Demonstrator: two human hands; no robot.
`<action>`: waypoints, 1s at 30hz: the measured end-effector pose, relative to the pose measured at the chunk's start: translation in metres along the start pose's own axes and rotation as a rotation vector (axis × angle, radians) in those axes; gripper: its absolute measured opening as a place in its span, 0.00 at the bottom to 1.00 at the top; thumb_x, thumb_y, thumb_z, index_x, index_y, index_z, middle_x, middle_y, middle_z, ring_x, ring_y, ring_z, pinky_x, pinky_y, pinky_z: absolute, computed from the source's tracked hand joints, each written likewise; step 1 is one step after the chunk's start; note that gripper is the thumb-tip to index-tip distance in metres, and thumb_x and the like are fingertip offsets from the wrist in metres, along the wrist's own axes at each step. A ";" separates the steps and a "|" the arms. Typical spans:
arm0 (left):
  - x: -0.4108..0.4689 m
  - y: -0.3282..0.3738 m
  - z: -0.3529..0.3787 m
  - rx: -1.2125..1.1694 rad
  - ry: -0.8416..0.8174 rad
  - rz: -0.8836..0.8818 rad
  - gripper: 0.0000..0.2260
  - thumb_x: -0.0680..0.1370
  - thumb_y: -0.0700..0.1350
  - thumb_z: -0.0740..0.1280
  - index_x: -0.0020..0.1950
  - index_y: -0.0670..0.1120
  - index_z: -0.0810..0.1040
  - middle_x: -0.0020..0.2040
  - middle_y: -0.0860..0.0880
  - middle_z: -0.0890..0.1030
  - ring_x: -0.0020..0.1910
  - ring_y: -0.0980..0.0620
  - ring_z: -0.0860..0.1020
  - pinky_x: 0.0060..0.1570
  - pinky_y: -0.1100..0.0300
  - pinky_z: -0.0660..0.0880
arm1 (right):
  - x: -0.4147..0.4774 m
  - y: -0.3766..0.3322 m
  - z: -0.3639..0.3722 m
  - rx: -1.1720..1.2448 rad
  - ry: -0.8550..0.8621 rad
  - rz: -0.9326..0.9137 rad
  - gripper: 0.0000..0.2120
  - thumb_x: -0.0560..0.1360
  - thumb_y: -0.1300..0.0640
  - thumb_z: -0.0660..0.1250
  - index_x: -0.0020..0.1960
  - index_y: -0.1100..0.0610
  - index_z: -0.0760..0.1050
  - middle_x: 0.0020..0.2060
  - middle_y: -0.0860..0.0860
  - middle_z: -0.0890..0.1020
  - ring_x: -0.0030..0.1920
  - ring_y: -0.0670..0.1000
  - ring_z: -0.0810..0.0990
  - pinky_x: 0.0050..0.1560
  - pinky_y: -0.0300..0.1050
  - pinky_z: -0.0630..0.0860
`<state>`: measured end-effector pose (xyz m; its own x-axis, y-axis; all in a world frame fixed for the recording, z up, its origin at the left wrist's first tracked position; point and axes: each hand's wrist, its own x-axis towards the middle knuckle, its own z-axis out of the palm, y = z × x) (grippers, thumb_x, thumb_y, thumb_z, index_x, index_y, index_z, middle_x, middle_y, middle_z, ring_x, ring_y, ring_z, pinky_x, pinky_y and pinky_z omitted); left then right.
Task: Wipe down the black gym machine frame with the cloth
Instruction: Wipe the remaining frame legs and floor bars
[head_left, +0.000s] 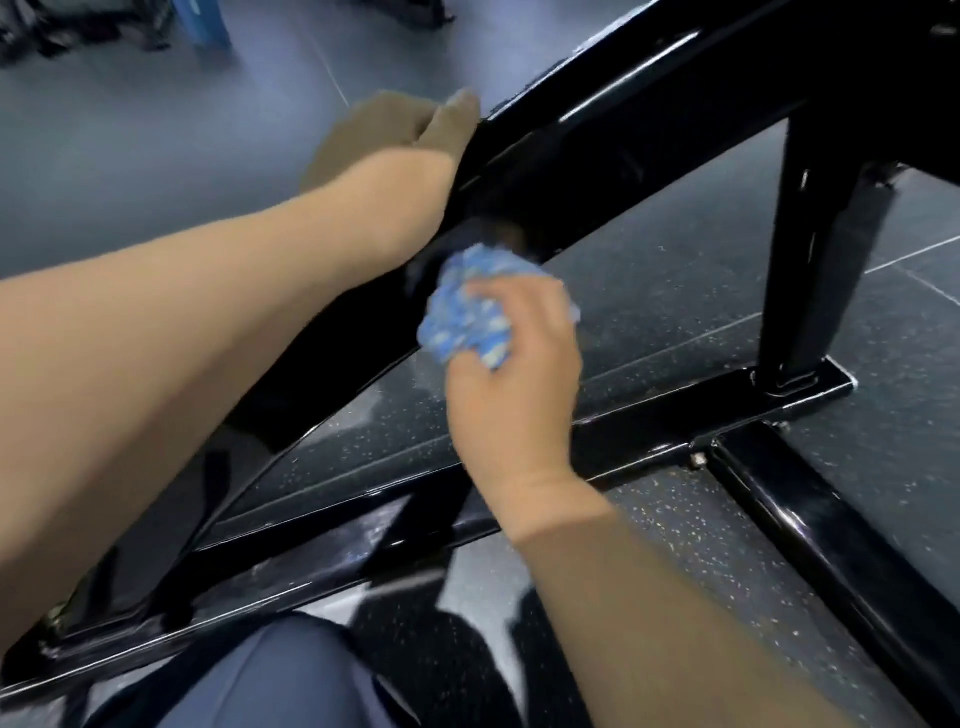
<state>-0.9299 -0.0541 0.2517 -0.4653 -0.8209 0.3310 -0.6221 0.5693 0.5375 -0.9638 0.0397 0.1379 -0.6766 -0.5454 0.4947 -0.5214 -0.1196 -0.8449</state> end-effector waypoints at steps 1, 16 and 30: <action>0.000 -0.002 0.000 0.000 0.007 0.004 0.24 0.82 0.57 0.53 0.32 0.42 0.59 0.29 0.46 0.60 0.30 0.47 0.60 0.34 0.52 0.55 | -0.014 0.006 0.005 -0.067 -0.186 0.017 0.16 0.68 0.71 0.62 0.53 0.60 0.79 0.53 0.51 0.76 0.49 0.45 0.72 0.50 0.32 0.69; -0.056 0.045 0.062 -0.142 -0.126 0.839 0.14 0.73 0.35 0.59 0.53 0.46 0.80 0.47 0.50 0.81 0.47 0.48 0.75 0.50 0.55 0.72 | 0.003 0.068 -0.082 0.102 0.196 0.746 0.11 0.68 0.67 0.61 0.37 0.50 0.73 0.35 0.52 0.76 0.35 0.52 0.74 0.38 0.49 0.73; -0.075 0.071 0.301 -0.437 -1.551 0.022 0.06 0.77 0.49 0.66 0.51 0.50 0.79 0.41 0.52 0.80 0.37 0.52 0.78 0.44 0.59 0.77 | -0.019 0.183 -0.220 0.236 0.554 1.206 0.11 0.82 0.60 0.56 0.43 0.54 0.72 0.36 0.54 0.77 0.25 0.50 0.76 0.20 0.35 0.68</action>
<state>-1.1286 0.0615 0.0322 -0.7972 0.1757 -0.5775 -0.5149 0.3014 0.8025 -1.1607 0.2103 0.0183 -0.7948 -0.0134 -0.6067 0.6063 0.0241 -0.7949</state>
